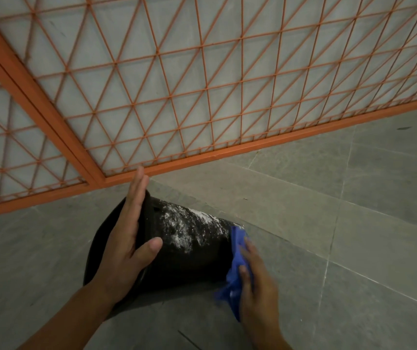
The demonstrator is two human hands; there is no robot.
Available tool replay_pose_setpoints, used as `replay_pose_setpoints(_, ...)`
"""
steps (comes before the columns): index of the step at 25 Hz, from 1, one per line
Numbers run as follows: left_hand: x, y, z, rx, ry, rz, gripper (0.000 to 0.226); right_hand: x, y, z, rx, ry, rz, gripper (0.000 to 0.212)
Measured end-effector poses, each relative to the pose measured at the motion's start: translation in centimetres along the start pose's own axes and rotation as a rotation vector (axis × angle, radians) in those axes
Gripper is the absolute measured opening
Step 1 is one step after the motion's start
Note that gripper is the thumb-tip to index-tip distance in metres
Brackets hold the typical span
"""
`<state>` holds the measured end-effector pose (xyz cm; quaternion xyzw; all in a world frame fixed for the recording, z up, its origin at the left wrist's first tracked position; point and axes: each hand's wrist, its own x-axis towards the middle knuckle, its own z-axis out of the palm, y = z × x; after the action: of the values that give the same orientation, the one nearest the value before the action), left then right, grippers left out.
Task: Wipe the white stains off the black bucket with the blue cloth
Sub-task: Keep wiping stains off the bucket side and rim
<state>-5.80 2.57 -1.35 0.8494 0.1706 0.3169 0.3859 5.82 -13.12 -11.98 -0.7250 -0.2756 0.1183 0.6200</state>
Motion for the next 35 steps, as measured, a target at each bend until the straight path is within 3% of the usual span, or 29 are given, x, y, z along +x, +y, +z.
replay_pose_setpoints(2, -0.1, -0.1, 0.3, 0.046, 0.013, 0.01, 0.096, -2.1, -1.8, 1.0, -0.12, -0.142, -0.244, 0.044)
replay_pose_setpoints(4, -0.3, -0.1, 0.7, 0.072, 0.029, 0.03, 0.094, -1.8, -4.6, 2.0, -0.066, -0.26, -0.333, 0.043)
replay_pose_setpoints(7, -0.4, 0.0, 0.6, 0.051, 0.071, 0.001, 0.091, 1.6, -7.9, 2.8, 0.02, -0.346, -0.306, 0.035)
replay_pose_setpoints(11, -0.5, 0.3, 0.5, 0.029, 0.104, 0.007, 0.089, 2.5, -7.8, 2.1, 0.006, -0.321, -0.098, 0.036)
replay_pose_setpoints(16, -0.3, 0.0, 0.6, 0.038, 0.097, 0.041, 0.08, 2.8, -9.6, 2.8, 0.044, -0.456, -0.246, 0.037)
replay_pose_setpoints(21, -0.2, 0.1, 0.5, 0.034, 0.097, 0.025, 0.086, 3.8, -8.3, 2.0, -0.024, -0.325, -0.049, 0.033)
replay_pose_setpoints(26, 0.2, 0.1, 0.8, 0.051, 0.091, 0.036, 0.078, 3.6, -9.8, 2.8, 0.004, -0.408, -0.23, 0.035)
replay_pose_setpoints(29, 0.1, 0.0, 0.6, 0.027, 0.106, 0.016, 0.079, 5.3, -9.2, 3.1, 0.019, -0.322, -0.166, 0.023)
replay_pose_setpoints(33, 0.0, -0.3, -0.1, 0.02, 0.091, 0.036, 0.082, 3.3, -8.1, 2.9, -0.008, -0.512, -0.233, 0.039)
replay_pose_setpoints(35, -0.1, -0.3, 0.1, 0.023, 0.067, 0.07, 0.08, 2.5, -8.1, 2.8, -0.004, -0.503, -0.342, 0.04)
